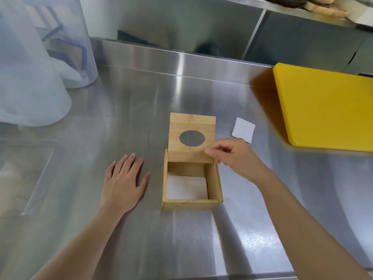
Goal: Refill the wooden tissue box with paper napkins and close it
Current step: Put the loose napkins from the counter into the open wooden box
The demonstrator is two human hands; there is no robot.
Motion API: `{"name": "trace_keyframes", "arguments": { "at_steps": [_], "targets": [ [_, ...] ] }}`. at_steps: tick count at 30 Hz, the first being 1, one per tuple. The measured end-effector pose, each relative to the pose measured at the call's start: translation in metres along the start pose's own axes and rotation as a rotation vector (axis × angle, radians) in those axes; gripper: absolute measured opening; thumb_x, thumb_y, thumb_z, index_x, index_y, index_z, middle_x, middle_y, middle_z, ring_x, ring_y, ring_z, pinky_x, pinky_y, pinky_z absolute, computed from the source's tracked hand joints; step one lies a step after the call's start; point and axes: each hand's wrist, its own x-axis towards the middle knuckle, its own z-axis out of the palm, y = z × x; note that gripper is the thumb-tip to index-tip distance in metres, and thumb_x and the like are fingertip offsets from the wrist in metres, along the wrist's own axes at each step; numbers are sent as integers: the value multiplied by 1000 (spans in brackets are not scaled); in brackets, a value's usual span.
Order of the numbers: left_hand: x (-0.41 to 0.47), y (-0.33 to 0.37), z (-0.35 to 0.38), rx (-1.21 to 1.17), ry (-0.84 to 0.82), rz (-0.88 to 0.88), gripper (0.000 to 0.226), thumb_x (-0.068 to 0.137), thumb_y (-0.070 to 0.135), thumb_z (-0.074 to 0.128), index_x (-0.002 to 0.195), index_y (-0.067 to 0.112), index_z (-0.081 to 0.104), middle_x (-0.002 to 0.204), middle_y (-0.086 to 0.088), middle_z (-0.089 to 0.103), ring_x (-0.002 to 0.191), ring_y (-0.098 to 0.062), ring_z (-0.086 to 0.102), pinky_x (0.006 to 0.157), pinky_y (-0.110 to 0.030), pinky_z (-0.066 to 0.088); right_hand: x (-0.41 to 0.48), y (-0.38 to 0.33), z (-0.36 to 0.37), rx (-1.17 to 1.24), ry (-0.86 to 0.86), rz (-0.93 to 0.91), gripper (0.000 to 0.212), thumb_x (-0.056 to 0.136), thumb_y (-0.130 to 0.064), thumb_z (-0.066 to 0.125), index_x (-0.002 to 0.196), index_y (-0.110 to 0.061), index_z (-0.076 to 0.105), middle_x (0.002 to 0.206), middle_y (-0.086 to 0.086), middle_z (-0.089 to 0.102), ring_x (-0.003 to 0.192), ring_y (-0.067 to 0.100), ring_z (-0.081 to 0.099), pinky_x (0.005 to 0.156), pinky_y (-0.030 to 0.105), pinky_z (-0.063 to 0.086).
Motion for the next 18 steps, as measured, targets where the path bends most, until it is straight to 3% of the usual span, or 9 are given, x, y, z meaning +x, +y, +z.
{"name": "trace_keyframes", "arguments": {
  "at_steps": [4, 8, 12, 18],
  "targets": [
    [0, -1, 0, 0, -7, -9, 63, 85, 54, 22, 128, 18, 50, 141, -9, 47, 133, -27, 37, 109, -43, 22, 34, 48, -24, 250, 406, 225, 19, 85, -16, 63, 67, -11, 65, 56, 2, 51, 46, 9, 41, 42, 14, 33],
    [0, 1, -2, -2, -10, -13, 62, 85, 53, 23, 129, 18, 50, 141, -9, 47, 133, -27, 37, 109, -43, 22, 72, 110, -41, 77, 681, 420, 15, 83, -18, 63, 71, -9, 60, 79, 12, 61, 73, 29, 57, 64, 30, 43],
    [0, 2, -3, -3, -15, -18, 62, 86, 53, 24, 129, 18, 50, 141, -8, 47, 133, -26, 37, 109, -42, 21, 93, 140, -58, -96, 746, 608, 42, 84, -33, 62, 106, 2, 58, 110, 22, 64, 101, 40, 60, 84, 40, 47],
    [1, 2, -5, 1, -40, -30, 62, 86, 54, 23, 129, 19, 50, 140, -7, 48, 133, -25, 37, 109, -40, 20, 119, 156, -65, -185, 706, 844, 76, 62, -64, 68, 112, -7, 56, 116, 17, 57, 106, 36, 55, 93, 49, 48]
  ]
}}
